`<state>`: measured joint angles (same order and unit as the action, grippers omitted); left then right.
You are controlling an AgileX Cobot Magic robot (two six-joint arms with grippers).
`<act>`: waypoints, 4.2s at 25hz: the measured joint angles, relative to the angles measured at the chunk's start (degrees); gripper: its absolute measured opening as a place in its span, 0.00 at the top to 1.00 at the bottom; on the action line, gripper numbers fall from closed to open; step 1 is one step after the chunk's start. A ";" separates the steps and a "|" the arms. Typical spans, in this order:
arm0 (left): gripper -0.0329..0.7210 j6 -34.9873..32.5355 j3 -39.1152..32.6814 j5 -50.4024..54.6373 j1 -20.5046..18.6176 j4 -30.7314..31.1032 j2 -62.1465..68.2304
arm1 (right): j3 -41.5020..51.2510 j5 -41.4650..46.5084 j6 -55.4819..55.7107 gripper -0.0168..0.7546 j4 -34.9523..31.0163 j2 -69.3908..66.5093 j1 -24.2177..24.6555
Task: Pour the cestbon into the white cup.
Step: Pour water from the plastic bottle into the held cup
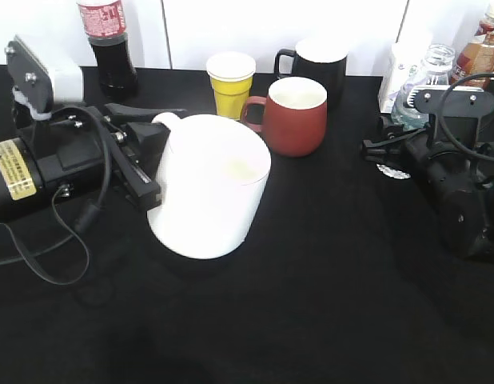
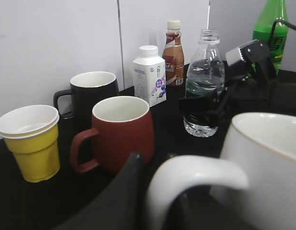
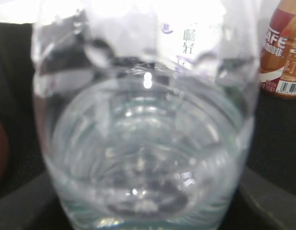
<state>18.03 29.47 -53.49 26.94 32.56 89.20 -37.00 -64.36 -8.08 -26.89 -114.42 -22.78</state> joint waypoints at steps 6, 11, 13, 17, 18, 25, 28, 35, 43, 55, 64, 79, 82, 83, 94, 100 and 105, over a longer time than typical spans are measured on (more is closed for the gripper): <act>0.81 0.06 0.00 -0.34 0.00 1.64 0.00 | 2.01 -0.09 -0.11 0.34 -0.16 1.49 0.00; 0.81 0.06 0.26 -1.46 4.89 3.93 0.00 | 12.47 5.13 -8.70 0.34 6.08 21.51 0.00; 0.81 0.06 2.09 -1.47 6.64 4.22 0.14 | 12.84 10.73 -13.55 0.34 9.63 31.47 0.00; 0.81 0.06 8.64 -1.35 10.03 3.14 3.86 | 12.90 17.27 -22.19 0.34 19.58 44.78 0.00; 0.81 0.06 10.32 -1.35 10.84 2.68 4.88 | 12.90 18.46 -25.81 0.34 20.94 46.34 0.00; 0.81 0.07 16.02 -1.90 12.43 -2.74 7.06 | 12.90 19.00 -47.19 0.34 24.69 47.91 0.00; 0.81 0.07 16.02 -1.90 13.89 -4.99 7.06 | 11.18 17.44 -51.02 0.34 24.98 47.91 0.00; 0.81 0.70 16.02 -3.91 15.89 -10.62 7.72 | 8.13 17.30 -56.49 0.34 30.16 47.91 0.00; 0.81 2.72 16.02 -5.76 15.89 -10.86 7.72 | 8.13 17.34 -67.92 0.34 30.33 47.91 0.00; 0.81 2.90 16.02 -5.76 15.89 -10.90 7.72 | 8.13 17.23 -73.50 0.34 30.11 47.91 0.00; 0.81 2.90 16.02 -5.66 15.89 -11.79 7.72 | 8.08 16.79 -79.23 0.34 28.56 47.91 0.00; 0.81 2.84 16.02 -4.01 15.89 -12.68 7.72 | 8.02 14.37 -90.68 0.34 24.69 47.91 0.00; 0.81 2.79 16.02 -3.61 15.89 -12.59 7.72 | 8.02 13.56 -92.07 0.34 24.64 47.99 0.00; 0.81 2.73 16.02 -3.61 15.89 -12.54 7.72 | 8.02 13.47 -92.56 0.34 24.64 48.10 0.00; 0.81 2.73 16.02 -3.34 15.89 -12.53 7.72 | 8.00 13.14 -74.05 0.34 22.57 48.20 0.00; 0.81 2.64 16.02 -4.26 15.77 -20.51 6.63 | 8.00 14.12 -17.88 0.34 16.15 48.20 0.00; 0.81 1.77 14.60 -2.80 7.53 -20.31 -0.70 | 8.00 20.10 -14.67 0.34 2.46 48.20 0.00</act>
<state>19.80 44.07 -56.29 34.47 12.25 88.49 -29.00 -44.26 -22.75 -24.44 -66.22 -22.78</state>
